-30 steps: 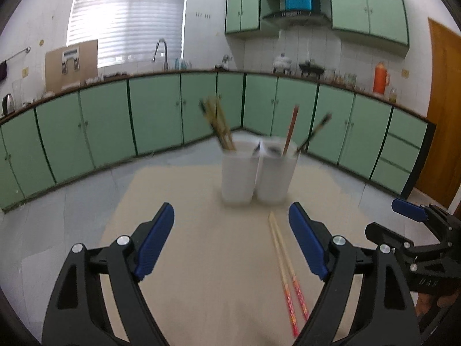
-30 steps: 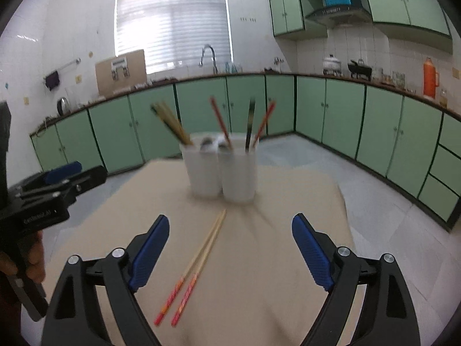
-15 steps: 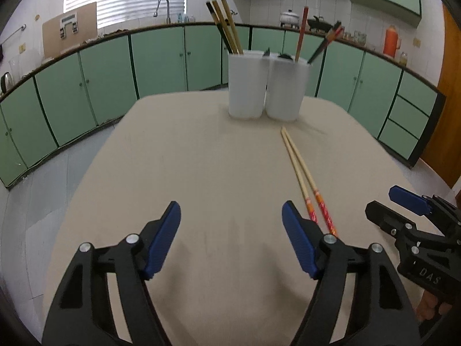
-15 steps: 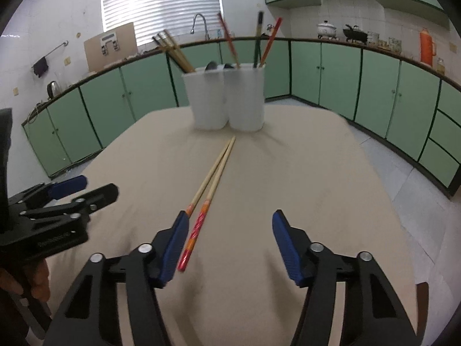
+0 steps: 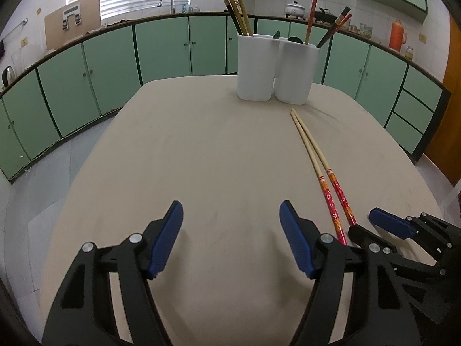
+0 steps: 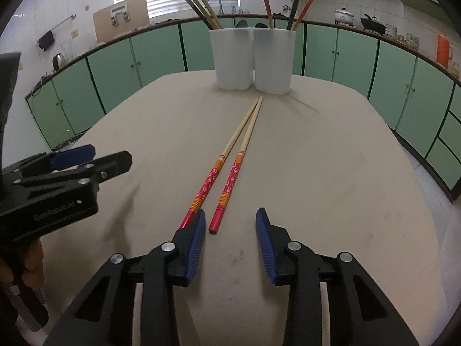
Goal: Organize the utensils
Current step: 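Move both open tools back toward the last red-patterned chopsticks, then close the right tool on one red-patterned chopstick while the left tool closes on the other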
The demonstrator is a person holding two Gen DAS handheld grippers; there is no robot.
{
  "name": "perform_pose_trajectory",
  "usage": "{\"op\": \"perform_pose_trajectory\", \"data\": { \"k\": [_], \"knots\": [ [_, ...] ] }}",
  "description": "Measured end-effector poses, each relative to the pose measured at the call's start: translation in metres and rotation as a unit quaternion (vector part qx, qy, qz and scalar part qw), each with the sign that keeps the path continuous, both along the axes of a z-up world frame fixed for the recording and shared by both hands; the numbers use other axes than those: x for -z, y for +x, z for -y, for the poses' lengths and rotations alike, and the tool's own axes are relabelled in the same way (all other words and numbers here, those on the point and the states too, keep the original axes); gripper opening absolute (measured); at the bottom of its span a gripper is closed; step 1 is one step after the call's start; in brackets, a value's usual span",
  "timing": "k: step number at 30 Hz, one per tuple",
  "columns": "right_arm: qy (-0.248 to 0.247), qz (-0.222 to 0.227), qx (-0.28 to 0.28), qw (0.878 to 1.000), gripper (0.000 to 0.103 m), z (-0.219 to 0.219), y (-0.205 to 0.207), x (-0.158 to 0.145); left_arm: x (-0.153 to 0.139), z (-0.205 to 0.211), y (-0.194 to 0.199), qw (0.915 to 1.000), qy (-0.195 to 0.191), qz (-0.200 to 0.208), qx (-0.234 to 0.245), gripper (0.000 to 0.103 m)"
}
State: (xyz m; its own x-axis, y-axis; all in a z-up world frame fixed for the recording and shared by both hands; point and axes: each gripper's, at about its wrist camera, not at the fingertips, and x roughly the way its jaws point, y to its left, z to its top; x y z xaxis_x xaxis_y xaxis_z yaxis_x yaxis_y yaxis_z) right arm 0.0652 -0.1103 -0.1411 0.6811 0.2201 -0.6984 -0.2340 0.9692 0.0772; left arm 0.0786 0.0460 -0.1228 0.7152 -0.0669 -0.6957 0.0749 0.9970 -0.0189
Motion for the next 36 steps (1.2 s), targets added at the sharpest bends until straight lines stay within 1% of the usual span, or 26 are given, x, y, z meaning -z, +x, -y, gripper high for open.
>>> {"op": "perform_pose_trajectory", "data": {
  "k": [2,7,9,13,16,26,32,36],
  "knots": [
    [-0.004,-0.001,0.001,1.0,0.035,-0.002,0.001,0.001,0.0,0.0,0.0,1.0,-0.002,0.0,0.001,0.068],
    [-0.015,0.002,0.0,1.0,0.027,-0.006,-0.001,0.001,0.0,0.003,-0.002,1.0,-0.004,0.001,0.005,0.068],
    [-0.014,0.002,0.001,1.0,0.022,-0.006,0.0,0.001,0.0,0.004,-0.003,1.0,-0.004,0.002,0.006,0.068],
    [-0.012,0.002,0.001,1.0,0.016,-0.006,0.001,0.002,-0.001,0.006,-0.004,1.0,-0.003,0.004,0.008,0.068],
    [-0.011,0.002,0.0,1.0,0.009,-0.005,0.001,0.002,-0.001,0.006,-0.004,1.0,-0.003,0.004,0.008,0.068],
    [0.006,-0.001,0.014,1.0,0.006,0.005,0.003,0.001,-0.003,0.014,-0.005,0.9999,-0.002,0.004,0.016,0.068],
    [0.024,-0.007,0.032,0.999,0.006,0.025,0.003,0.0,-0.003,0.028,-0.006,0.9994,-0.009,0.001,0.034,0.067],
    [0.034,0.001,0.048,0.998,0.006,0.04,0.002,-0.004,-0.004,0.041,-0.006,0.9988,-0.013,-0.003,0.048,0.067]
  ]
}}
